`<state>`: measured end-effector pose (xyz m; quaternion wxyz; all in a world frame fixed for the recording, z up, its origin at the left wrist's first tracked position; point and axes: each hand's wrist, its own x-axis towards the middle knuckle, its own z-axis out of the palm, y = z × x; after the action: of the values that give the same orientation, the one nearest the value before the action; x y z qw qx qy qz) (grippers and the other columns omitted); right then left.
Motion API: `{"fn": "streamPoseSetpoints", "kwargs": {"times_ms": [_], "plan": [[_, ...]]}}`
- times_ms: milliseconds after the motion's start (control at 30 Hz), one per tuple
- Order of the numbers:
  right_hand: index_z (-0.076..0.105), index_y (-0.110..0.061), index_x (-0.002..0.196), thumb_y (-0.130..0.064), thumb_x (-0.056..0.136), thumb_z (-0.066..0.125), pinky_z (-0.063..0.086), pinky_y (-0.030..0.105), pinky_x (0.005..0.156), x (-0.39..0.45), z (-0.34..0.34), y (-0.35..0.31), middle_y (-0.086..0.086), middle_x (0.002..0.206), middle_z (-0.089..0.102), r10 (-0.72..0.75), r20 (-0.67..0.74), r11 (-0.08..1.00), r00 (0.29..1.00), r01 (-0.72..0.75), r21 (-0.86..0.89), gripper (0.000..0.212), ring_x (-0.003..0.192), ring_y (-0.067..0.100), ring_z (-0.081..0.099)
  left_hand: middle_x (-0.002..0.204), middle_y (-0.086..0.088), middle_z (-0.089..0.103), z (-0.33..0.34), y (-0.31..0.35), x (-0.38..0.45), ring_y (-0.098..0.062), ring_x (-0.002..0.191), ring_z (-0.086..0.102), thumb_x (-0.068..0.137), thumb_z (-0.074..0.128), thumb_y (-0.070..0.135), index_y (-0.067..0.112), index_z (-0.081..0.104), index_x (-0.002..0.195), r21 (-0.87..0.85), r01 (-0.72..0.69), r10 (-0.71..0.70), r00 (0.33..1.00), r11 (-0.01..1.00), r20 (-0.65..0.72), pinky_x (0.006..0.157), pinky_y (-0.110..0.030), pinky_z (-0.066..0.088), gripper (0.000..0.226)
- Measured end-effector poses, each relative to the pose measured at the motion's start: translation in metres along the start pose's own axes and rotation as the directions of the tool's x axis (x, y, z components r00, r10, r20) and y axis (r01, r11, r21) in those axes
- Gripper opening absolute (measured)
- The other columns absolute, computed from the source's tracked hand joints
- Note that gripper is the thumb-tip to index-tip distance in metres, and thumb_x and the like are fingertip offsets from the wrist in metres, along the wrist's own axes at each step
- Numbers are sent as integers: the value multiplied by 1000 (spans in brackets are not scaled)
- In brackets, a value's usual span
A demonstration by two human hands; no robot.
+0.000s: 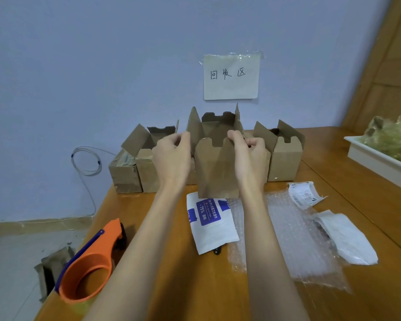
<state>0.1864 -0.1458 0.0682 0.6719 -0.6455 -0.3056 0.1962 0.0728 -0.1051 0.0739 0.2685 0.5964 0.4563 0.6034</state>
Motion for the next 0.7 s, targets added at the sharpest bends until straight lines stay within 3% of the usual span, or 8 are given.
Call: {"fn": "streamPoseSetpoints", "kwargs": {"times_ms": [100,200,300,400,533,633,700], "plan": [[52,-21,100,-51,78,64,44,36,87,-18,-9,-16,-15,89,56,-47,35,998,998,45,47,39,83,0,51,56,-17,59,-21,15,-6,-35,61,62,91,51,26,3,62,61,-41,-11,10,1000,999,-13,65,-38,55,39],[53,-20,100,-50,76,67,46,34,82,-36,-12,-27,-10,93,60,-76,93,992,993,66,111,41,86,5,56,56,-18,59,-43,25,-16,-24,52,60,89,54,23,2,62,62,-97,-9,6,1000,995,-30,54,-21,49,35],[55,-19,99,-51,66,71,50,37,77,-57,-4,-20,-4,92,66,-64,206,976,976,18,218,49,86,11,62,51,-12,49,-64,22,-28,-9,43,47,88,52,16,9,51,57,-58,-65,58,992,996,-108,44,-11,37,32],[53,-19,99,-46,64,70,49,39,71,-75,8,6,6,80,61,-61,299,954,952,-32,297,48,76,18,58,52,-6,51,-79,4,-41,-9,40,47,88,49,12,7,56,71,1,-95,94,977,995,-190,43,-13,37,20],[52,-23,98,-38,67,67,44,33,68,-89,18,38,18,76,52,-45,350,952,936,-66,298,38,71,15,51,64,-14,60,-91,-31,-58,-21,48,55,92,48,8,12,55,92,87,-93,110,970,992,-216,41,-13,39,8],[50,-21,98,-33,67,65,41,26,62,-95,23,55,7,62,40,-36,369,966,929,-63,252,36,64,13,43,63,-19,60,-95,-52,-68,-31,52,56,93,46,6,13,50,103,135,-59,85,976,989,-201,40,-25,40,13],[50,-20,97,-30,67,64,38,24,57,-98,26,64,-1,56,36,-27,375,968,926,-70,241,34,58,10,39,63,-18,60,-97,-62,-71,-25,50,53,95,46,8,14,50,103,157,-30,60,980,987,-192,43,-29,38,11]]}}
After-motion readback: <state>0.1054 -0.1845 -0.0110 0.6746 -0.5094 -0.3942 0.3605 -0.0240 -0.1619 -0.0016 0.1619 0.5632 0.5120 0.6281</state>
